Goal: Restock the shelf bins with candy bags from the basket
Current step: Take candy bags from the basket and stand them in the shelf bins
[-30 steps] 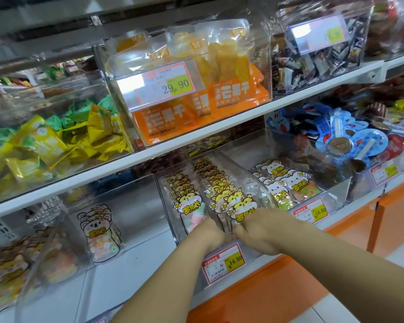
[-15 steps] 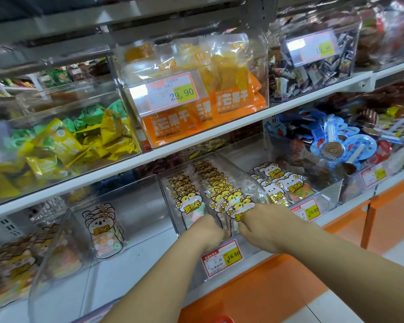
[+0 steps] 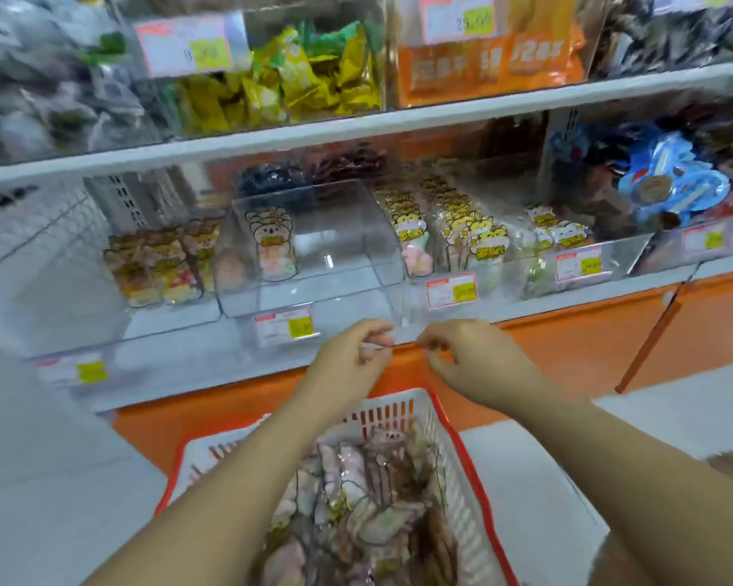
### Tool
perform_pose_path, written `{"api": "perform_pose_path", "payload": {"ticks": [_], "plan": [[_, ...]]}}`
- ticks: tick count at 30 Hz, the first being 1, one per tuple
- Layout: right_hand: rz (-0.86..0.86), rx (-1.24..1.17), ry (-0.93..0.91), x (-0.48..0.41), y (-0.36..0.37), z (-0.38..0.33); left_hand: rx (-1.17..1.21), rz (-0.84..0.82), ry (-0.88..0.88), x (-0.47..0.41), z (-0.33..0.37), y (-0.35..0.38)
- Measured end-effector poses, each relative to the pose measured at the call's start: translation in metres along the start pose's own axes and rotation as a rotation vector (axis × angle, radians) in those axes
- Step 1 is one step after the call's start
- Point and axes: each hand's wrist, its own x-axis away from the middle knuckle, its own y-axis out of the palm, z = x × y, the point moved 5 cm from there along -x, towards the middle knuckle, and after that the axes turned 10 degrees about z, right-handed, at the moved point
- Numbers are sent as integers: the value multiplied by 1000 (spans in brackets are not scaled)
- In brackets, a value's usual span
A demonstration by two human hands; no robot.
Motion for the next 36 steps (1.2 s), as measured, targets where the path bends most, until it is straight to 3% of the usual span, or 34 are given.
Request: {"api": "perform_pose_path", "payload": {"ticks": [6,12,15,20,23,27,31,33,36], "plan": [[-295,-9,27,47,91,-41,-183,42,-281,97,-115,-32],[-707,71,-23,94,167,-39,-447,-122,-366,158,-195,-36],[-867,98,72,113,195,-22,-698,-191,-352,175,-226,-41],[-920,181,33,133,224,-9,-769,-425,-509,198,-251,-26],[-880,166,75,143,235,-11,-762,-465,-524,202,-255,-15],[-661,201,49,141,238,-9,-746,-467,-543,203,-257,-11],[-363,153,376,122,219,13,-752,-476,-560,202,-259,-9],[-473,99,504,124,221,19,-754,-486,-573,202,-260,-8],[-804,11,612,157,245,20,-750,-483,-572,201,-260,-7]]}}
